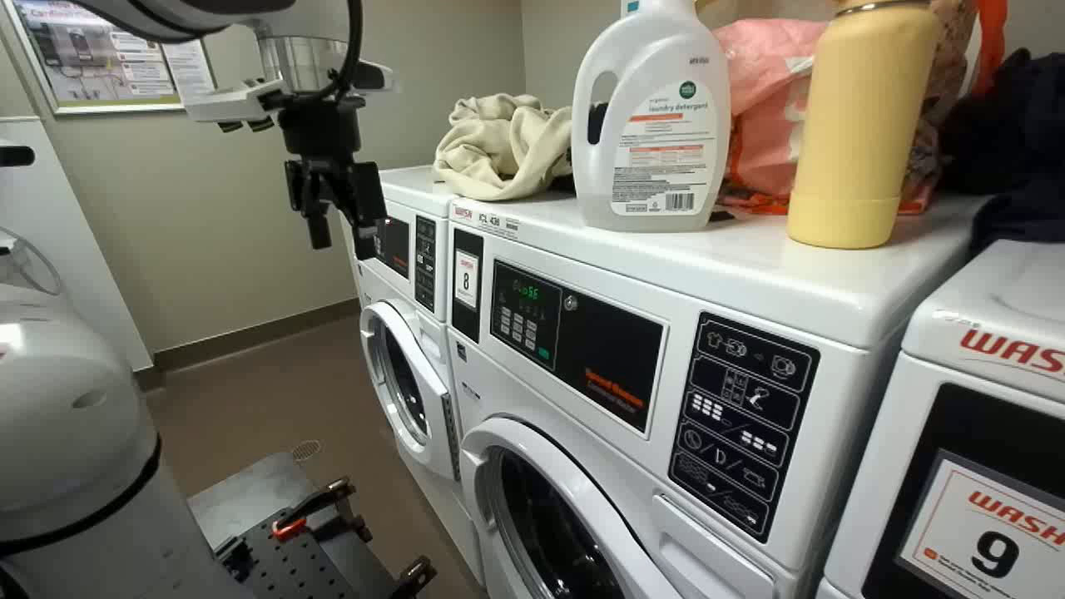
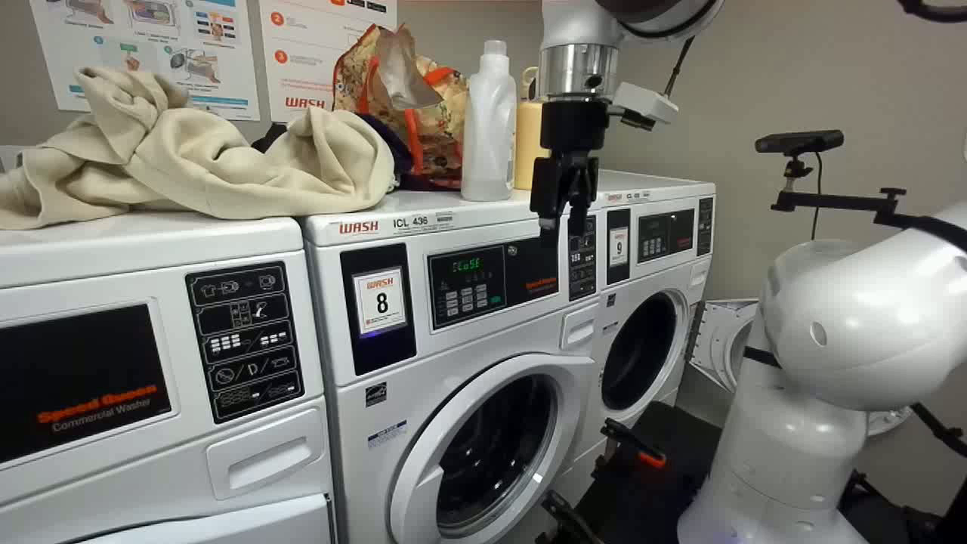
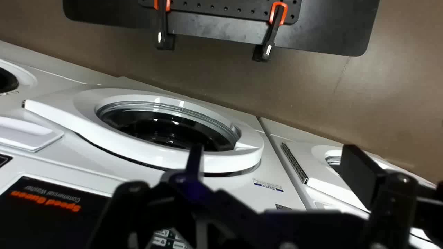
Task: Move the white bottle to the right
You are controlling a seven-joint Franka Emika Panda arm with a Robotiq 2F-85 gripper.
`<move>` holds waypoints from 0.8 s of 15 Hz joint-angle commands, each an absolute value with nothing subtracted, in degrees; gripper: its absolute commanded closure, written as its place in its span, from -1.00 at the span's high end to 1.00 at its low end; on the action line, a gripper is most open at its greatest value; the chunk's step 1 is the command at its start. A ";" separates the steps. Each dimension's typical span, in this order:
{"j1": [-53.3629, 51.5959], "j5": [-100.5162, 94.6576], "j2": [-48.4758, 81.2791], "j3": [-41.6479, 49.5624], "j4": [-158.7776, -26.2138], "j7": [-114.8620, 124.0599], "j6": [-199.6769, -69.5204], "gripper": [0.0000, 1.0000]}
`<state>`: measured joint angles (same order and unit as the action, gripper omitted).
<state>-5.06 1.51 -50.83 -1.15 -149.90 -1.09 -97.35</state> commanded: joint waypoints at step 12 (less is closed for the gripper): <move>1.35 -3.51 -50.40 0.36 -144.42 -0.37 -105.00 1.00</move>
